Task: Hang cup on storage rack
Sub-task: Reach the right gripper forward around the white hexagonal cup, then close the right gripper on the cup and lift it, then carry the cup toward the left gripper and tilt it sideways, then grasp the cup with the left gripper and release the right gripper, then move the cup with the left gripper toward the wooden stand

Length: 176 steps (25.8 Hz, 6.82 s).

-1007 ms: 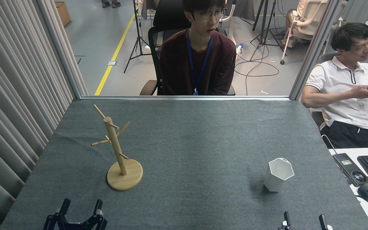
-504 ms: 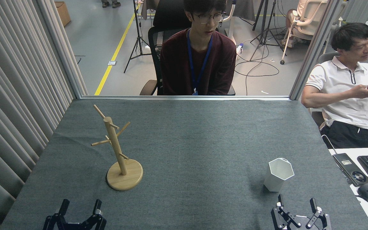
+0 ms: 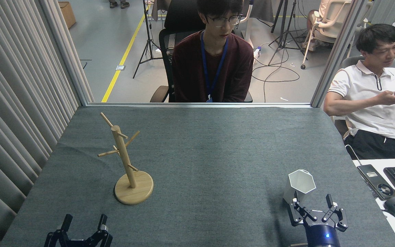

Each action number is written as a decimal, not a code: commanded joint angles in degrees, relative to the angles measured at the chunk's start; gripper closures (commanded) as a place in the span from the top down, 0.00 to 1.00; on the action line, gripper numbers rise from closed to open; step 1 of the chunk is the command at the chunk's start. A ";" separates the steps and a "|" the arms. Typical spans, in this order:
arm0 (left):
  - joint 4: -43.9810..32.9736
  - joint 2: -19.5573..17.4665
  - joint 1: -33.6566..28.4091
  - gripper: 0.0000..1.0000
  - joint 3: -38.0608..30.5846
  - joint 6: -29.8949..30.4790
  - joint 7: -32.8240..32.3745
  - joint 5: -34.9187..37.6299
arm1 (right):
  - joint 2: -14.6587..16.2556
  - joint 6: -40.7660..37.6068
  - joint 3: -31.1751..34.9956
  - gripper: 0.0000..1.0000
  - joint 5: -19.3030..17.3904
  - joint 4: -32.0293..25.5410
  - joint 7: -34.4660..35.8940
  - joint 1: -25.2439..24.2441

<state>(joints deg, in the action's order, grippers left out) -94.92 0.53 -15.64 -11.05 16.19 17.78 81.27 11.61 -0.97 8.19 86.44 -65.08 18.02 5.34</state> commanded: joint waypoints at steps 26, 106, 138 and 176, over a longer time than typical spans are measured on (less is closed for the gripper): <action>-0.09 0.08 0.00 1.00 -1.34 -0.10 0.24 -0.06 | -0.19 0.27 -4.32 0.98 -0.40 11.03 0.61 8.90; 5.63 1.40 7.12 1.00 27.93 -3.00 1.38 18.49 | -14.78 2.73 -38.51 0.67 19.12 -23.69 5.54 -15.27; 5.36 1.14 7.38 0.46 28.02 -4.94 0.86 18.49 | -14.25 3.17 -39.92 0.98 18.76 -26.33 5.80 -16.41; 7.21 4.21 12.92 0.34 6.13 -29.02 0.59 35.54 | -5.20 6.42 -8.89 0.98 2.50 -27.82 2.02 -17.91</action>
<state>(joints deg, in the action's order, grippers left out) -89.76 3.03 -5.15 0.29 -11.62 18.44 111.59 6.46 5.84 -0.85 88.94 -93.00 20.21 -13.07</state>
